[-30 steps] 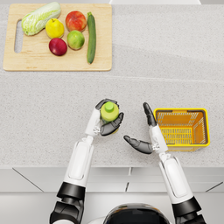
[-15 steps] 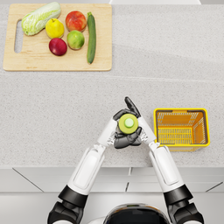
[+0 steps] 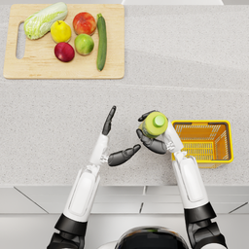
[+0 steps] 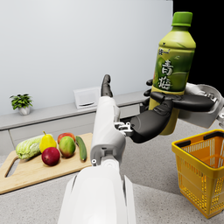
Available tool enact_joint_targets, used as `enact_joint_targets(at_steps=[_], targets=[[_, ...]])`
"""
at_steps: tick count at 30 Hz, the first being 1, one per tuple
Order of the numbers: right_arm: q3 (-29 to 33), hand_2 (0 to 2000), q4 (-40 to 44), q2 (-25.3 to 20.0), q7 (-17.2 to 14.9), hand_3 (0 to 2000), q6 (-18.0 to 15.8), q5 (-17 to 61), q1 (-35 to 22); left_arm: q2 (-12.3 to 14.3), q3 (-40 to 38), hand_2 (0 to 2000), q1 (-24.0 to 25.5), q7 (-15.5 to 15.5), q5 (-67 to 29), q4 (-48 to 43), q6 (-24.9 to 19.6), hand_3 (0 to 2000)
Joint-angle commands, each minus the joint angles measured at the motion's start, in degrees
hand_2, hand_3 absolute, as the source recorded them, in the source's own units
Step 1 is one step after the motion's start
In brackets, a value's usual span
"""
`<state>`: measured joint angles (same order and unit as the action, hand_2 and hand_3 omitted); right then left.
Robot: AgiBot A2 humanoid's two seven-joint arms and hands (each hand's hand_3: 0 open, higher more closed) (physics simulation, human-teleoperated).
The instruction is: Pick up the green tea and place it into the yellow basket
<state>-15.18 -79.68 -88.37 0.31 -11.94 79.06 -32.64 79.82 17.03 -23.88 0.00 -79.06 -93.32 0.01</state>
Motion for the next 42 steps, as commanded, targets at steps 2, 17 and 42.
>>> enact_joint_targets(at_steps=[2,17,42], targets=[[13.24,2000,-3.17,-0.16,0.11,2000,-0.28,-0.01,-0.84,-0.26,-11.54,0,1.57,0.00,0.02,-0.61,0.00,0],[32.03,2000,0.06,-0.68,-16.37,2000,7.52,-0.06,6.54,0.72,-20.23,0,-2.07,0.00,0.07,2.92,-0.01,0],[27.63,0,-9.68,1.85,-0.36,0,11.93,-0.10,2.31,1.41,-26.53,0,-10.10,0.00,0.09,8.62,-0.01,0]])
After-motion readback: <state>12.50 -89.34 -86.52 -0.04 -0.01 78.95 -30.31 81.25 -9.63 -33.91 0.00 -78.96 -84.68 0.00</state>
